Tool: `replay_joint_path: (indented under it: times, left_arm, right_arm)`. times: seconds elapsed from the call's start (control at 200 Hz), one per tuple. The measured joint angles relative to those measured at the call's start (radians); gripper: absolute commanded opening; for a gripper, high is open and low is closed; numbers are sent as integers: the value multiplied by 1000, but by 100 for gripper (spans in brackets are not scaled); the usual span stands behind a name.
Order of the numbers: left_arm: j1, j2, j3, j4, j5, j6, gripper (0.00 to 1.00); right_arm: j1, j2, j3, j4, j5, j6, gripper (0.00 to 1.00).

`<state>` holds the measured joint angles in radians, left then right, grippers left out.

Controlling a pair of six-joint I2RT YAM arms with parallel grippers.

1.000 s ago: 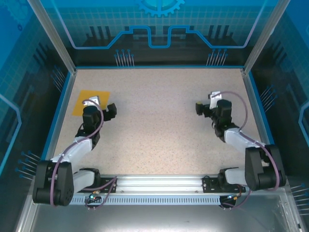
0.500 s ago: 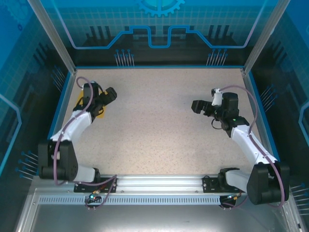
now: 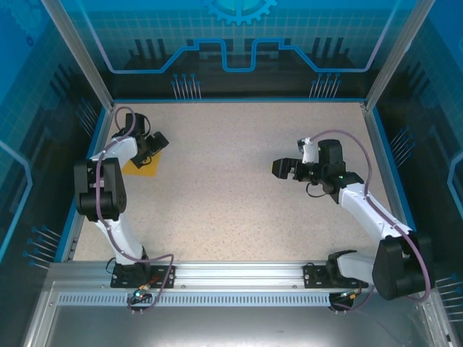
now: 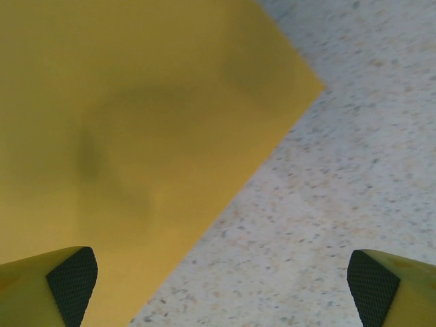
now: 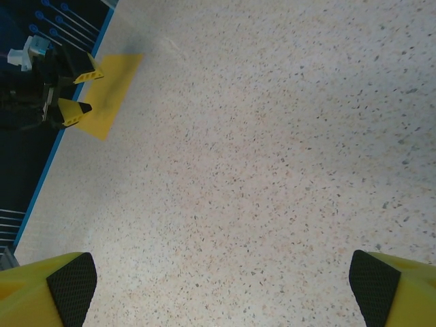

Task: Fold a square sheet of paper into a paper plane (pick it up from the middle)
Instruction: Move the square sheet of paper to the center of the table.

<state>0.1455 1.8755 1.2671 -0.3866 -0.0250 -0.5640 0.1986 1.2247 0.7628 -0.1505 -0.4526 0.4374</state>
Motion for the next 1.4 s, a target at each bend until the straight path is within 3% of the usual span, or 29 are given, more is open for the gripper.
replay_joint_path:
  times: [0.285,0.51,0.965,1.17,1.27,1.4]
  left_arm:
    - [2,9,-82,4,124,-34,98]
    - [-6,-53,-196,127,230,-86,98]
    - [-275,-94,-301,293,310,-220,98]
    - [-412,-112,-311,287,337,-272,99]
    - [-427,-131,-290,193,312,-250,98]
    - [-377,-132,-179,91,271,-186,98]
  right_arm:
    - [37,49,-5,-17,41,25,100]
    - [38,49,-60,-8,80,87,99]
    - [110,56,-89,3,140,157,100]
    - [129,59,-89,1,169,173,100]
    - [149,59,-89,1,183,177,99]
    - [183,58,-89,1,200,192,99]
